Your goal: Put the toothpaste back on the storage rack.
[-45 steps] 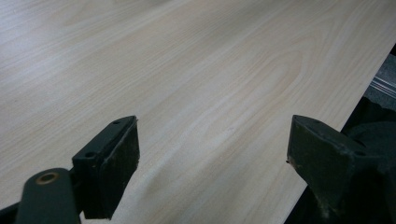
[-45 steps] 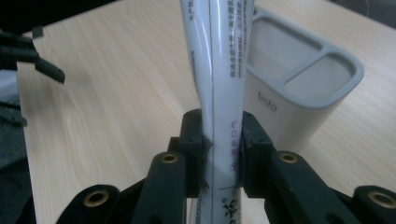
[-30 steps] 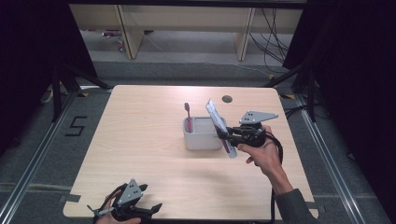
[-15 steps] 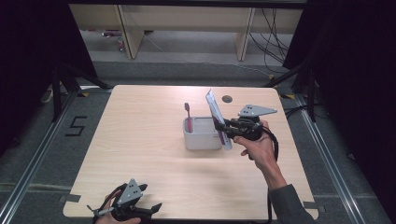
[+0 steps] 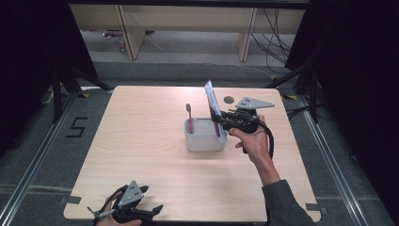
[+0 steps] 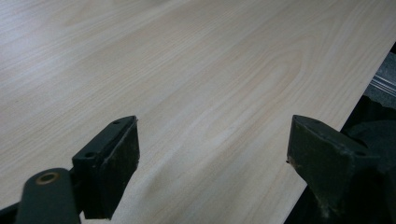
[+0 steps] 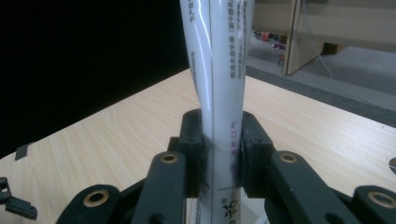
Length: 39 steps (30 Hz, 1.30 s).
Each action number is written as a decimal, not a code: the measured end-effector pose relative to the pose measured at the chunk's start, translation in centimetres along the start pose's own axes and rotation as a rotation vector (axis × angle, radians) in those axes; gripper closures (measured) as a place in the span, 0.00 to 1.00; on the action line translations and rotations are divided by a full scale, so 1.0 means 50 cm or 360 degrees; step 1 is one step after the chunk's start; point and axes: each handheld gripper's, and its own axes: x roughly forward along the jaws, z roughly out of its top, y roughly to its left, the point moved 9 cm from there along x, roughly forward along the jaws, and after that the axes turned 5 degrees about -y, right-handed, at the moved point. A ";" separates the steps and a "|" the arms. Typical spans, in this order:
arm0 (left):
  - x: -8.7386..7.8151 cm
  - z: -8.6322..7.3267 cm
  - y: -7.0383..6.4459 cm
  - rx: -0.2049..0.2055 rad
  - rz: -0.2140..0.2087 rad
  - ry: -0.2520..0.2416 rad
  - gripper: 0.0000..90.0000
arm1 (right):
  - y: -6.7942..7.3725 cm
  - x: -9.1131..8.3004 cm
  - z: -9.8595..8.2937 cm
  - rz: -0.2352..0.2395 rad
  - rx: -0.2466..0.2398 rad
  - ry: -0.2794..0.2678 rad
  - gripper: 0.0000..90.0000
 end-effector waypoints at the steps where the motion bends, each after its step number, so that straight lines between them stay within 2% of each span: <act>1: -0.001 -0.002 0.003 0.0020 0.0008 0.0017 0.18 | -0.002 0.002 0.002 0.0003 -0.0020 0.0000 0.83; 5: -0.001 -0.002 0.003 0.0020 0.0000 0.0020 0.18 | -0.005 0.015 0.010 -0.0013 -0.0005 -0.0017 0.83; 6: 0.001 0.000 -0.001 -0.0002 -0.0014 0.0003 0.18 | -0.005 0.017 0.011 -0.0023 0.0018 -0.0019 0.83; 8: -0.001 -0.002 0.001 0.0014 -0.0005 0.0028 0.18 | -0.009 0.022 0.015 -0.0034 0.0000 -0.0026 0.83; 9: 0.001 0.000 -0.003 -0.0005 -0.0013 0.0001 0.18 | -0.010 0.025 0.017 -0.0031 -0.0006 -0.0033 0.83; 12: -0.001 0.000 -0.003 -0.0002 -0.0011 0.0015 0.18 | -0.014 0.034 0.020 -0.0046 -0.0002 -0.0064 0.83; 13: -0.001 0.000 -0.003 -0.0002 -0.0011 0.0014 0.18 | -0.014 0.035 0.019 -0.0061 0.0020 -0.0050 0.83; 14: -0.001 0.000 -0.003 -0.0001 -0.0011 0.0015 0.18 | -0.018 0.039 0.020 -0.0060 -0.0010 -0.0055 0.83; 17: -0.001 0.000 -0.003 0.0002 -0.0013 0.0017 0.18 | -0.020 0.048 0.019 -0.0066 0.0012 -0.0054 0.83; 18: -0.001 0.000 -0.003 0.0000 -0.0012 0.0016 0.18 | -0.024 0.051 0.021 -0.0082 -0.0015 -0.0072 0.83; 19: -0.001 0.000 -0.003 -0.0001 -0.0016 0.0016 0.18 | -0.020 0.053 0.021 -0.0070 0.0045 -0.0058 0.83; 20: 0.000 0.001 -0.004 -0.0005 -0.0016 0.0003 0.18 | -0.025 0.057 0.024 -0.0076 0.0002 -0.0087 0.83; 25: 0.000 0.001 -0.004 -0.0008 -0.0016 0.0000 0.18 | -0.036 0.072 0.026 -0.0102 0.0017 -0.0094 0.83; 28: -0.001 0.001 -0.004 -0.0008 -0.0018 0.0001 0.18 | -0.040 0.082 0.022 -0.0103 0.0043 -0.0088 0.83; 31: -0.001 0.000 -0.005 -0.0010 -0.0024 0.0007 0.18 | -0.047 0.090 0.020 -0.0124 0.0013 -0.0098 0.83; 32: -0.001 0.000 -0.006 -0.0005 -0.0032 0.0013 0.18 | -0.044 0.095 0.016 -0.0119 0.0065 -0.0081 0.83; 34: 0.000 0.001 -0.006 -0.0008 -0.0034 0.0004 0.18 | -0.047 0.099 0.014 -0.0123 0.0055 -0.0082 0.83; 35: 0.000 0.001 -0.005 -0.0008 -0.0022 0.0006 0.18 | -0.053 0.102 0.015 -0.0138 0.0011 -0.0096 0.83; 36: 0.000 0.001 -0.005 -0.0011 -0.0021 0.0002 0.18 | -0.050 0.105 0.011 -0.0128 0.0055 -0.0085 0.83; 38: 0.001 0.002 -0.005 -0.0013 -0.0025 -0.0008 0.18 | -0.050 0.109 0.008 -0.0131 0.0072 -0.0078 0.83; 39: 0.000 0.001 -0.005 -0.0014 -0.0026 -0.0001 0.18 | -0.052 0.112 0.007 -0.0135 0.0055 -0.0093 0.83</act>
